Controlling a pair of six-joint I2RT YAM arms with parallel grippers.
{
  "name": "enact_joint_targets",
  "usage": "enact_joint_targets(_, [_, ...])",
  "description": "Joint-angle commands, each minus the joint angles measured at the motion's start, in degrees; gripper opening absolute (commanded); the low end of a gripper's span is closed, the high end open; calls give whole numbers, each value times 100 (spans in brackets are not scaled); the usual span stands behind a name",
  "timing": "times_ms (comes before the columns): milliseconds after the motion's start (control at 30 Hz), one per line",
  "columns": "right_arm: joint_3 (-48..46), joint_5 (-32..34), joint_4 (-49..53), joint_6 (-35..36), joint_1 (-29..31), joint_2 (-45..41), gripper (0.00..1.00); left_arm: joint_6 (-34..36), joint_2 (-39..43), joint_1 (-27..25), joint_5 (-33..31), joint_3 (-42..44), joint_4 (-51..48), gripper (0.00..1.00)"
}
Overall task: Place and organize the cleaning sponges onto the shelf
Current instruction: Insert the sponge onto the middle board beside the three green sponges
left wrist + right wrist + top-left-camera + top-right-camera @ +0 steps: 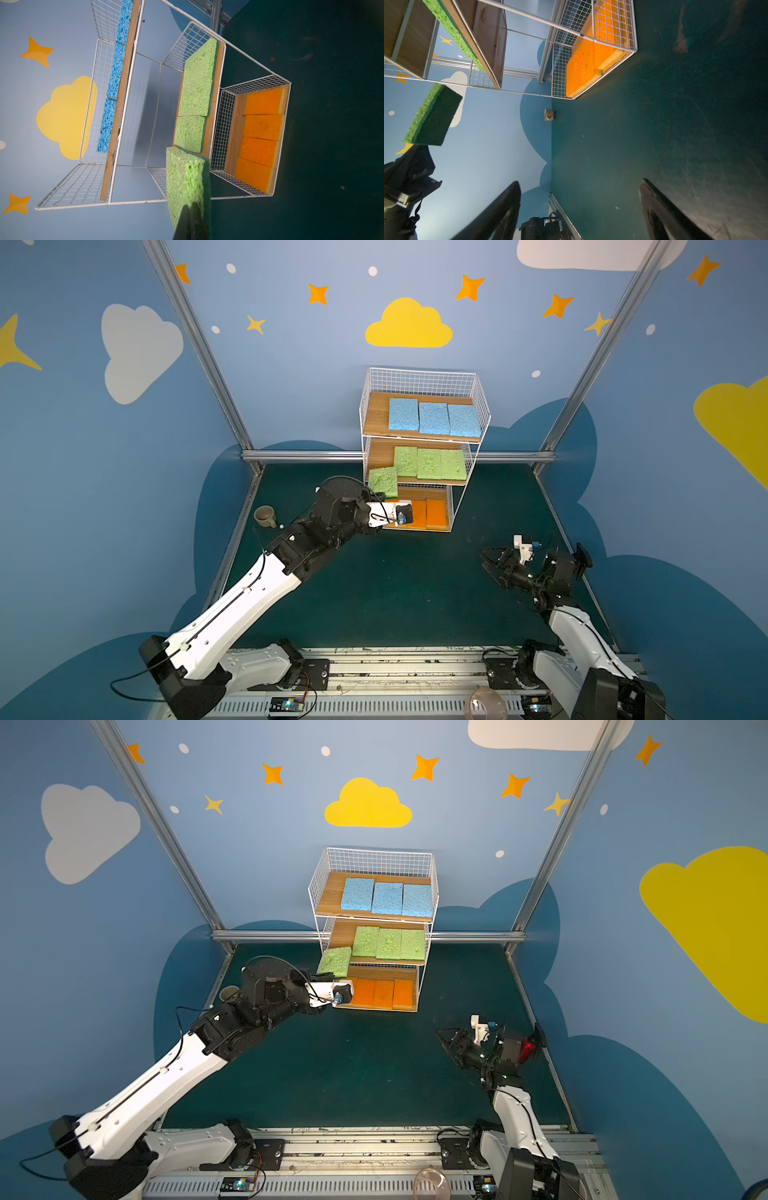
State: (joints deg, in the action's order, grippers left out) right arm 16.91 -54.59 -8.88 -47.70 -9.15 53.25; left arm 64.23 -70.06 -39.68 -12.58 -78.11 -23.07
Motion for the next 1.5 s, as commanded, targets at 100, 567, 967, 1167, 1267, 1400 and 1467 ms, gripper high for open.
enact_joint_targets(100, [-14, -130, 100, 39, 9, -122, 88, 312, -497, 316, 631, -273, 313, 3])
enact_joint_targets(567, [-14, -228, -28, 7, 1, 70, 88, 451, -1387, 880, 964, -803, 954, 3])
enact_joint_targets(967, [-16, -267, -150, -8, -7, 272, 88, 505, -1963, 1227, 1012, -1092, 1199, 3])
enact_joint_targets(1167, [34, -316, -113, 44, 8, 378, 88, 471, -2156, 1409, 995, -1017, 1360, 3])
enact_joint_targets(1267, [36, -324, -148, 33, 7, 420, 88, 460, -2195, 1427, 968, -907, 1476, 3])
enact_joint_targets(1400, [44, -329, -133, 43, 9, 440, 88, 479, -2240, 1419, 940, -771, 1575, 3])
enact_joint_targets(1467, [33, -314, -137, 42, 9, 449, 88, 460, -2250, 1419, 988, -698, 1594, 3])
